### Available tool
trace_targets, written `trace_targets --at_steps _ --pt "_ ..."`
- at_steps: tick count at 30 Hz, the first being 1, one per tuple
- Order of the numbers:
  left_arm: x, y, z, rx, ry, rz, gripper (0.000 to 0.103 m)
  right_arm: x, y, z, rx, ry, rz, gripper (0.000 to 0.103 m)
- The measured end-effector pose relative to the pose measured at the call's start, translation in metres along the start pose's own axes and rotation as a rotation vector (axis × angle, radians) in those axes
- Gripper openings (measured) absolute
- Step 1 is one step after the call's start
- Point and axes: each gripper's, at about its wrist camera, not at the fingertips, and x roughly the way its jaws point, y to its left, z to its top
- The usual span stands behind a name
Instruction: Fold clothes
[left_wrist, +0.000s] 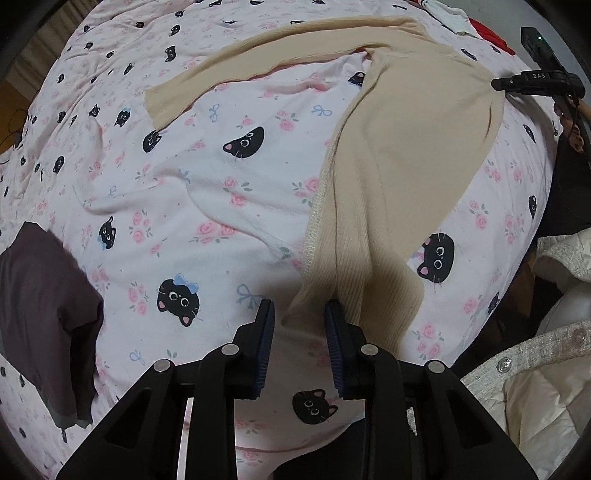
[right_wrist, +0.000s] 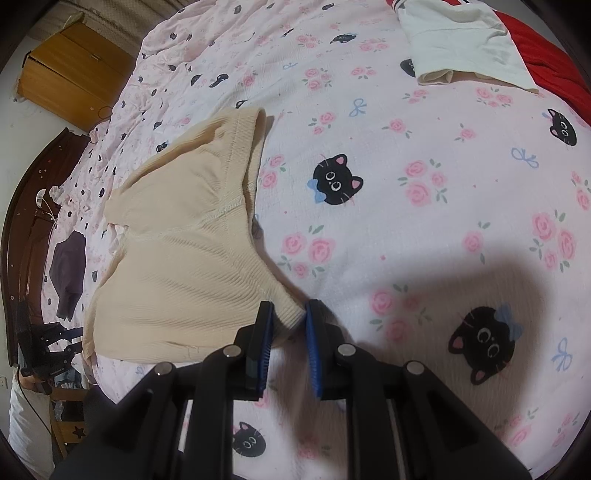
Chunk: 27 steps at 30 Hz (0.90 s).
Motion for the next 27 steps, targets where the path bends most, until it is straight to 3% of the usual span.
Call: trace_targets --at_steps 4,9,17,27 --pt "0.004 -0.001 0.0 0.001 0.009 0.004 0.009 0.001 0.0 -0.001 0.0 -0.001 0.002 0.018" --pt "0.006 -0.001 0.0 0.001 0.013 0.017 0.005 0.001 0.0 -0.001 0.003 -0.001 0.005 0.018" --pt "-0.019 0.022 0.011 -0.061 -0.052 0.094 0.005 0.001 0.0 0.0 0.001 0.005 0.003 0.018" --pt "-0.009 0.057 0.036 -0.139 -0.054 0.227 0.005 0.001 -0.001 -0.001 0.003 0.006 0.005 0.018"
